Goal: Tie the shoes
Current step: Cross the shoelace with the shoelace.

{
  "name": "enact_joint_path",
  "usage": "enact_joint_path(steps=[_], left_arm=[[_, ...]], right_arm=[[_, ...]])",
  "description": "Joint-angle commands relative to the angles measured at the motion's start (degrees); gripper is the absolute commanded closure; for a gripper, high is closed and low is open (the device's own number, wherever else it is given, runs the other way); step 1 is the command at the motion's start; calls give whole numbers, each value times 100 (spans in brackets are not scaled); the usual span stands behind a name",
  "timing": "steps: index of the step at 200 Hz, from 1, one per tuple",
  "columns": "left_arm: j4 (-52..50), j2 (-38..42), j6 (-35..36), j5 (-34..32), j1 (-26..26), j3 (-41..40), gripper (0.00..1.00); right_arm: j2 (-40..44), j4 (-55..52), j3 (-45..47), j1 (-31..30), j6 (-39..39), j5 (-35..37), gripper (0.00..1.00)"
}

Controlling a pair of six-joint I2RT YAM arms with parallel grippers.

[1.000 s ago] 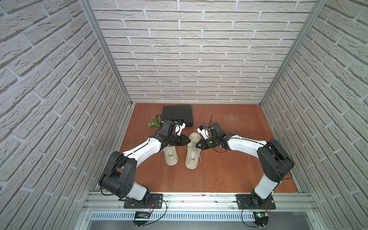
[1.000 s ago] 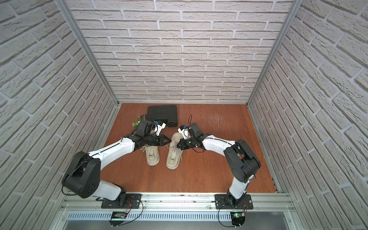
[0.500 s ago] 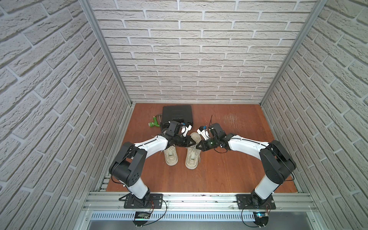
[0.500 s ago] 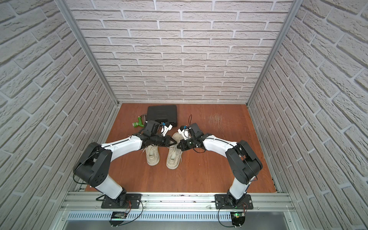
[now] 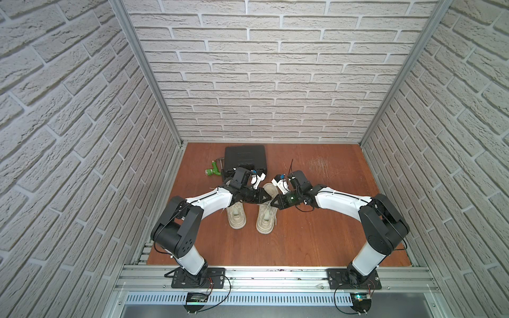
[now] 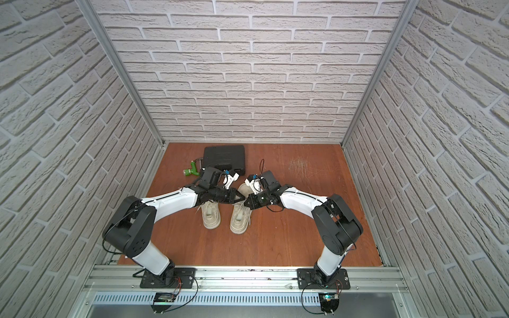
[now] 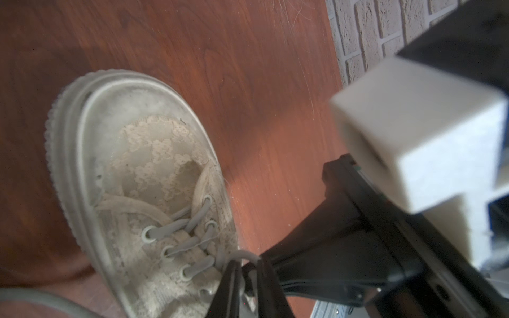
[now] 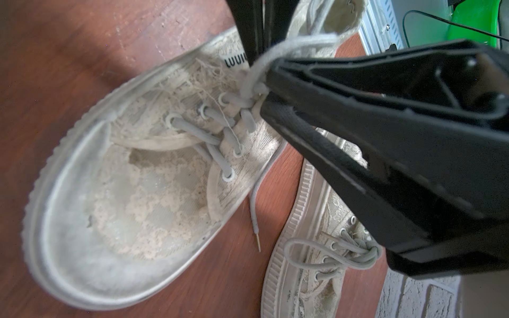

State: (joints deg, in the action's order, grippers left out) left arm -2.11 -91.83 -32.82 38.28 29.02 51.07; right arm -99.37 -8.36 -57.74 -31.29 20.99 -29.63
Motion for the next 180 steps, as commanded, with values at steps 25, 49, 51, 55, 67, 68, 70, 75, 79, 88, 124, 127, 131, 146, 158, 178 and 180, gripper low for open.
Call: enact_joint_path(steps=[25,49,51,55,67,68,70,75,79,88,124,127,131,146,158,178,180], left_arm=[[183,-126,31,92,58,195,88],[198,-131,32,109,62,229,87],[194,-133,32,109,65,233,87],[193,-133,36,109,67,241,87],[185,-150,44,109,76,254,87],[185,-146,41,109,77,254,87],[185,-154,44,109,82,257,87],[185,-159,39,109,79,255,87],[185,-167,30,105,78,254,87],[180,-178,47,100,82,246,87],[178,-221,49,96,85,227,87],[180,-221,48,100,81,220,87],[184,-221,51,100,78,213,87],[193,-202,39,87,94,177,87],[202,-182,39,74,88,142,87],[202,-144,43,81,94,87,86],[209,-143,40,89,95,81,86]], right_arm=[[256,27,-54,-62,-73,-35,97],[319,19,-54,-62,-82,-8,97],[326,19,-54,-57,-86,-8,97],[335,14,-54,-61,-86,-4,97],[362,-8,-67,-63,-94,0,97],[364,-8,-69,-62,-99,0,97],[359,-8,-73,-62,-101,1,97],[364,-14,-76,-62,-110,-12,97],[366,-8,-80,-62,-100,-16,97],[366,-8,-88,-67,-100,-23,97],[340,-43,-111,-79,-120,-52,97],[332,-47,-115,-84,-123,-60,97],[331,-59,-120,-88,-122,-61,97],[272,-68,-115,-96,-131,-80,97],[230,-54,-115,-110,-122,-100,97],[199,-19,-117,-132,-95,-105,97],[199,-17,-122,-130,-95,-105,97]])
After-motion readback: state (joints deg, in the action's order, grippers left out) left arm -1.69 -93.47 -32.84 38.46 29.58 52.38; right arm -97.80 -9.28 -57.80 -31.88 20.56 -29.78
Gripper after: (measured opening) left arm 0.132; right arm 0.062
